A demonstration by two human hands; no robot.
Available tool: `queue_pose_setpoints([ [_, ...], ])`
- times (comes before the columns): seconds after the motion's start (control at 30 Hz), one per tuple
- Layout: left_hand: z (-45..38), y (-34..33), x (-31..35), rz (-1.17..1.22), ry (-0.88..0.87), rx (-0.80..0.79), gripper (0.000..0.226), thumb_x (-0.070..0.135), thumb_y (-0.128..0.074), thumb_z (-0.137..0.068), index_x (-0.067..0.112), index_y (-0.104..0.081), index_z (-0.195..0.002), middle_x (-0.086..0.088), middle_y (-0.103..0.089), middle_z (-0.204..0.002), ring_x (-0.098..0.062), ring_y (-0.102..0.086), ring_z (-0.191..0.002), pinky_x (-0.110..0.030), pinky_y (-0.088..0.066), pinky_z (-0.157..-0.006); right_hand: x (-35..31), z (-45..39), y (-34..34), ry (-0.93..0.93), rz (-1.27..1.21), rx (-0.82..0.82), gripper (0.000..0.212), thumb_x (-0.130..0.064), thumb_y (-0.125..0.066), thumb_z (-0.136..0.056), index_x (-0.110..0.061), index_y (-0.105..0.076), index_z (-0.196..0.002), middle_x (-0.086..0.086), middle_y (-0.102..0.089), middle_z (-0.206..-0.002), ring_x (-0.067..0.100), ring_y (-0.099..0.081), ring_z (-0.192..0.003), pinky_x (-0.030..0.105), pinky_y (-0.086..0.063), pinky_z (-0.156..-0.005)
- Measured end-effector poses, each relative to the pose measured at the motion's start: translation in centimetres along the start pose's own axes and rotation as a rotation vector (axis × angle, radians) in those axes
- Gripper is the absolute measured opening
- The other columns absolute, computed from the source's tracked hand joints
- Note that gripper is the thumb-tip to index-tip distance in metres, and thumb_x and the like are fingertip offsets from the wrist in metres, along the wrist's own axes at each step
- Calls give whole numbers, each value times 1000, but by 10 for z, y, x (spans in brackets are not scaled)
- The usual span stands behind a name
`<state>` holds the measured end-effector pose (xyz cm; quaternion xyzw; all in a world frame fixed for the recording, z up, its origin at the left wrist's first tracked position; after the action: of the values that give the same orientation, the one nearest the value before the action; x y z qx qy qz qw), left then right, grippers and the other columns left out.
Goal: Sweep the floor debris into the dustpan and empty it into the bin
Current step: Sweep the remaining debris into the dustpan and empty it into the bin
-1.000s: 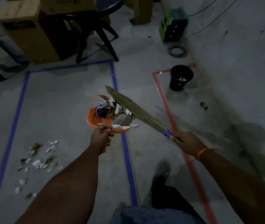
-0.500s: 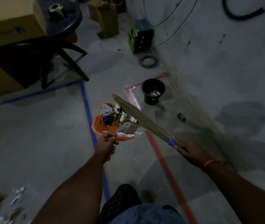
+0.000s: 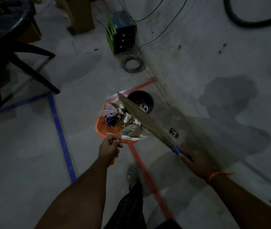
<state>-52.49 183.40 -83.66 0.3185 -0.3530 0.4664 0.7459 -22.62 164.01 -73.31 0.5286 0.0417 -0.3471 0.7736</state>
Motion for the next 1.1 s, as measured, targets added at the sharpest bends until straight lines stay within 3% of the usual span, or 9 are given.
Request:
queue_pose_setpoints([
  [0.2, -124, -37, 24, -25, 14, -13, 14, 8, -53, -102, 11, -66, -100, -13, -69, -79, -22, -50, -53, -26, -38, -44, 32, -123, 1, -38, -79, -42, 56, -55, -39, -95, -27, -47, -142, -5, -66, -124, 9, -62, -103, 23, -44, -79],
  [0.33, -201, -59, 23, -87, 6, -3, 17, 9, -53, -101, 16, -68, -97, -11, -71, -77, -22, -53, -52, -28, -41, -46, 51, -201, -7, -52, -129, -57, 47, -34, -48, -99, -25, -43, -145, -15, -51, -134, 1, -49, -119, 15, -36, -87],
  [0.47, -266, -82, 12, -162, -5, 37, 18, 10, -54, -100, 20, -70, -99, -12, -73, -79, -17, -57, -50, -29, -43, -46, 78, -271, -21, -41, -154, -68, 56, -55, -38, -95, -30, -44, -144, -9, -51, -141, 11, -52, -126, 29, -45, -100],
  [0.6, -316, -103, -2, -227, 4, 74, 18, 9, -55, -100, 18, -70, -103, -10, -72, -78, -12, -58, -47, -25, -45, -44, 119, -330, -38, -47, -131, -99, 69, -72, -24, -87, -37, -41, -144, -5, -50, -143, 15, -55, -124, 37, -48, -100],
  [0.67, -338, -116, -8, -292, 9, 71, 18, 11, -55, -99, 22, -70, -102, -5, -73, -77, -11, -62, -50, -23, -46, -45, 131, -350, -41, -52, -98, -102, 60, -65, -31, -92, -36, -42, -144, -4, -53, -141, 15, -56, -122, 32, -48, -98],
  [0.77, -362, -132, -13, -360, 30, 69, 19, 15, -55, -98, 27, -69, -99, -2, -74, -75, -11, -66, -53, -27, -51, -49, 145, -370, -39, -69, -43, -80, 46, -37, -49, -98, -27, -46, -143, 4, -57, -137, 19, -59, -119, 21, -44, -89],
  [0.83, -372, -140, -14, -379, 52, 73, 19, 16, -54, -96, 27, -69, -98, -2, -73, -74, -16, -69, -58, -33, -56, -52, 151, -377, -33, -67, -17, -63, 47, -39, -48, -97, -26, -48, -142, 6, -66, -125, 19, -66, -105, 17, -40, -77],
  [0.93, -378, -147, -13, -397, 101, 89, 19, 15, -54, -95, 26, -70, -97, -3, -73, -74, -19, -69, -59, -29, -54, -50, 151, -380, -22, -60, 2, -46, 44, -32, -53, -97, -25, -51, -140, 9, -73, -104, 16, -66, -80, 5, -35, -61],
  [1.1, -379, -146, -6, -474, 140, 93, 24, 14, -51, -94, 31, -67, -87, -3, -73, -73, -17, -69, -55, -26, -52, -51, 149, -381, -14, -28, 48, -10, 43, -26, -58, -95, -23, -53, -138, 13, -74, -91, 24, -68, -76, 18, -30, -61],
])
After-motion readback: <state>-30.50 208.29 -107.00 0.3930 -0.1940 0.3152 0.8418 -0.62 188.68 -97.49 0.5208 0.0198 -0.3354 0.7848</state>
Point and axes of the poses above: each hand's wrist, its own z-axis away from the middle knuckle, its own y-axis out of the back of the hand, x = y × z, the point moved 4 cm from there along -z, towards the middle knuckle
